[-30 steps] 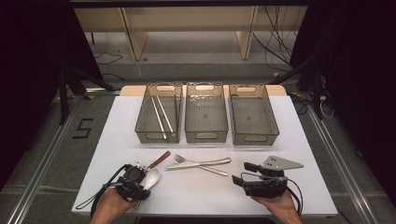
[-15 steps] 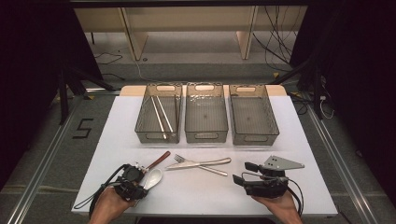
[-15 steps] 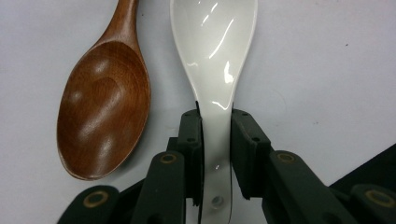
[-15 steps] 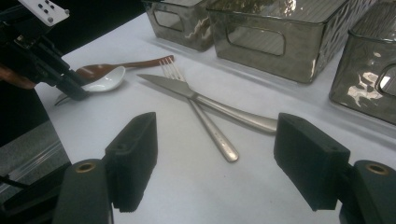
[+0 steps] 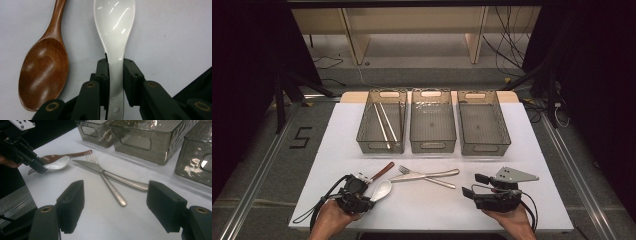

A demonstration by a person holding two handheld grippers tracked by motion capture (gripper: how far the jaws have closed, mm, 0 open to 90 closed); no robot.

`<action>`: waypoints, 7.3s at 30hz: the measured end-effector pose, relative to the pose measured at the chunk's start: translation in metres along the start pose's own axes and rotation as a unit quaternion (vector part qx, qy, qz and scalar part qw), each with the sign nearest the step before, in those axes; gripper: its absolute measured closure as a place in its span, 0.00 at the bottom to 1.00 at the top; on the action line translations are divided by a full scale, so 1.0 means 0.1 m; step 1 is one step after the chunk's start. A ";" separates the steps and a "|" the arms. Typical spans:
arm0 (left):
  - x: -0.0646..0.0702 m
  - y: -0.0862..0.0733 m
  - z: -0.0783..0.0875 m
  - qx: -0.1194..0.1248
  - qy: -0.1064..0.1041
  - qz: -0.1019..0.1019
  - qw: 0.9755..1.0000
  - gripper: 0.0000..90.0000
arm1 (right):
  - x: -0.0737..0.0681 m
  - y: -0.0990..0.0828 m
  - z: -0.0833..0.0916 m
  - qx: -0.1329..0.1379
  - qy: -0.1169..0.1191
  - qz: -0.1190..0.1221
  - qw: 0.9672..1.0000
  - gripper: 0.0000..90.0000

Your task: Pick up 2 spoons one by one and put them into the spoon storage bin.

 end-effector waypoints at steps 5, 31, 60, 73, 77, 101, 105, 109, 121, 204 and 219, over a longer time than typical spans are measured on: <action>-0.01 0.02 0.03 0.019 -0.007 0.002 1.000 0.84 | 0.00 0.00 0.00 0.000 0.000 -0.001 1.000 0.35; 0.00 0.62 0.19 0.129 -0.033 -0.007 0.991 0.84 | 0.00 0.01 0.02 0.011 0.001 -0.001 1.000 0.35; -0.15 1.47 0.13 0.189 -0.051 -0.003 0.981 0.84 | 0.00 0.01 0.03 0.013 0.006 -0.001 1.000 0.34; -0.27 1.86 0.14 0.201 -0.042 0.000 0.979 0.84 | 0.00 0.01 0.05 0.016 0.008 -0.003 1.000 0.34; -0.31 1.99 0.11 0.201 -0.044 0.007 0.979 0.84 | 0.00 0.01 0.05 0.016 0.010 -0.002 1.000 0.34; -0.54 2.51 -0.23 0.191 -0.037 0.038 0.980 0.84 | 0.01 -0.01 0.03 0.012 0.015 0.000 1.000 0.34; -0.50 2.56 -0.25 0.190 -0.033 0.034 0.981 0.84 | 0.01 0.00 0.03 0.013 0.016 -0.002 1.000 0.34; -0.50 2.57 -0.27 0.185 -0.028 0.033 0.982 0.84 | 0.00 -0.01 0.03 0.011 0.017 0.000 1.000 0.34; -0.55 2.56 -0.40 0.181 -0.020 0.052 0.982 0.77 | 0.00 -0.01 0.04 0.012 0.018 -0.002 1.000 0.34; -0.61 0.58 -0.19 -0.048 0.050 -0.048 0.996 0.42 | -0.02 -0.01 0.05 0.017 0.017 0.006 1.000 0.34; -0.58 0.54 -0.24 -0.071 0.028 -0.059 0.995 0.74 | -0.02 -0.02 0.04 0.013 0.017 0.005 1.000 0.34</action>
Point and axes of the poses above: each handheld gripper's, and its own axes: z roughly backward along the jaws, y roughly out of its top, x roughly to its right, the point moved 3 cm from there along -z, roughly forward along the jaws, and after that the axes turned 9 degrees about -z, right-handed, at the moved point
